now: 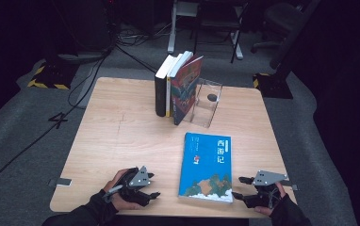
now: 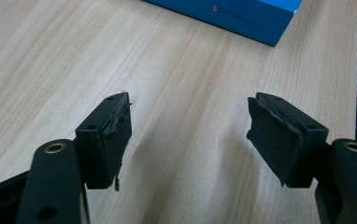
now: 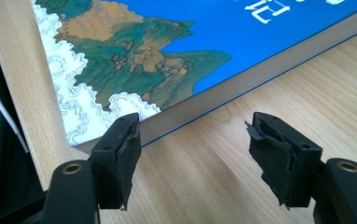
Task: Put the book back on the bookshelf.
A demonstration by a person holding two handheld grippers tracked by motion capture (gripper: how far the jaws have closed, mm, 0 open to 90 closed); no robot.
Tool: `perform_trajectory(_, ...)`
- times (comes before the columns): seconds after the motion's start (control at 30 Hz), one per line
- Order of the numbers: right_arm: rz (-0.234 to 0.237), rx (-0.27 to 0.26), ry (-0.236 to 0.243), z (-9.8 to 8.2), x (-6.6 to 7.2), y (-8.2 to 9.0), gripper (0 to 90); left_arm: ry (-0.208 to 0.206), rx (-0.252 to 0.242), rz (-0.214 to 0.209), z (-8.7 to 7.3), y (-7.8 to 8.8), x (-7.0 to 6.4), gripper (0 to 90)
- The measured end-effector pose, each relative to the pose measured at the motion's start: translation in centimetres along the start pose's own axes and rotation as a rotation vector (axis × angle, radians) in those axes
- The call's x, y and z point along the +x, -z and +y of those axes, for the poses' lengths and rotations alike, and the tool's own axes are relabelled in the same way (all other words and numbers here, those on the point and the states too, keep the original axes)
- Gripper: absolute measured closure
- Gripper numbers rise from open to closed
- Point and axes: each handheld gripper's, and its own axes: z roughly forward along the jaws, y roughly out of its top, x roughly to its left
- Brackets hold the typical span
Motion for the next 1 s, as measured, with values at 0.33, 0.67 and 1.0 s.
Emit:
perform_trajectory(0.33,0.029,0.065,0.014,-0.7,0.0,-0.7,35.3,0.004,0.014,-0.019,-0.2,-0.7,-0.1,25.5)
perform_trajectory(0.67,0.057,0.014,0.011,-0.6,0.0,-0.9,34.9,0.004,0.021,-0.013,0.0,-0.9,0.1,21.6)
perform_trajectory(1.0,0.056,0.019,0.092,2.3,2.6,-2.7,34.2,0.006,0.018,-0.013,0.4,-1.3,0.1,20.3)
